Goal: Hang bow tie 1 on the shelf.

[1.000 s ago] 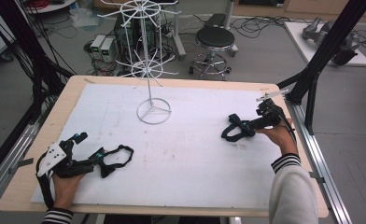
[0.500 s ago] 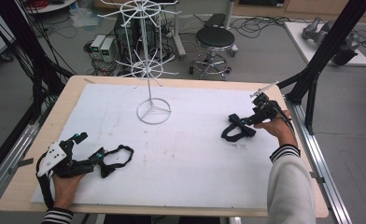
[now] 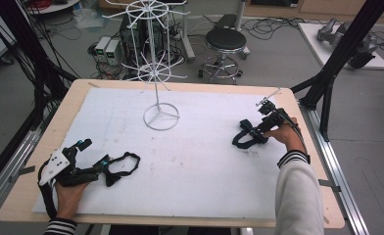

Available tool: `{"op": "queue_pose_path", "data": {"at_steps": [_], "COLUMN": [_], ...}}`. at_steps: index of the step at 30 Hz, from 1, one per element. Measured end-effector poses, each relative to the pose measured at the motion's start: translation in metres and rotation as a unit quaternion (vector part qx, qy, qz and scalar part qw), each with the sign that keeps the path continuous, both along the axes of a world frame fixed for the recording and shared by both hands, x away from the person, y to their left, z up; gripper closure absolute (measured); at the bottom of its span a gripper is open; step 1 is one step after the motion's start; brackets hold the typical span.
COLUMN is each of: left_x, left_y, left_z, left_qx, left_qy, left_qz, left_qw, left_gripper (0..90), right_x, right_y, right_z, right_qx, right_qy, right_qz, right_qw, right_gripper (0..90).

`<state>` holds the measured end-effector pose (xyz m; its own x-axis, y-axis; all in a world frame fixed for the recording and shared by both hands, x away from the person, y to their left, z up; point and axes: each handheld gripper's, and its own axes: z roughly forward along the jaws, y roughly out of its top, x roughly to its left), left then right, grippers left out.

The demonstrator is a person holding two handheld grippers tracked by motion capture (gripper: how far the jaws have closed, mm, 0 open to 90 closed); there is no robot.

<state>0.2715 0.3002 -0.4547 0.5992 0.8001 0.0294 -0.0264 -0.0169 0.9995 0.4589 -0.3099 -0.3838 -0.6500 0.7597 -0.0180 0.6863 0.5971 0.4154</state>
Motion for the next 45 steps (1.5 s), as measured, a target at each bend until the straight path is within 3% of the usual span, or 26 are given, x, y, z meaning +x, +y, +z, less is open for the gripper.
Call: {"op": "queue_pose_path", "data": {"at_steps": [5, 20, 22, 31, 45], "left_x": [0.0, 0.0, 0.0, 0.0, 0.0], "left_y": [0.0, 0.0, 0.0, 0.0, 0.0], "left_z": [0.0, 0.0, 0.0, 0.0, 0.0], "left_qx": [0.0, 0.0, 0.0, 0.0, -0.001], "left_qy": [0.0, 0.0, -0.001, -0.001, -0.001], "left_qz": [0.0, 0.0, 0.001, 0.0, 0.0], "left_qw": [1.0, 1.0, 1.0, 1.0, 1.0], "left_gripper": [12.6, 12.6, 12.6, 12.6, 12.6], "right_x": [0.004, 0.012, 0.012, 0.013, 0.01], "right_y": [0.006, 0.011, 0.013, 0.02, 0.019], "right_z": [-0.007, -0.019, -0.021, -0.025, -0.018], "right_qx": [-0.022, -0.05, -0.059, -0.074, -0.059], "right_qy": [0.011, 0.028, 0.032, 0.043, 0.031], "right_qz": [0.009, -0.001, 0.0, 0.01, 0.013], "right_qw": [0.9997, 0.9984, 0.9978, 0.9963, 0.9977], "right_gripper": [26.5, 41.8, 52.8, 73.8, 74.8]}}
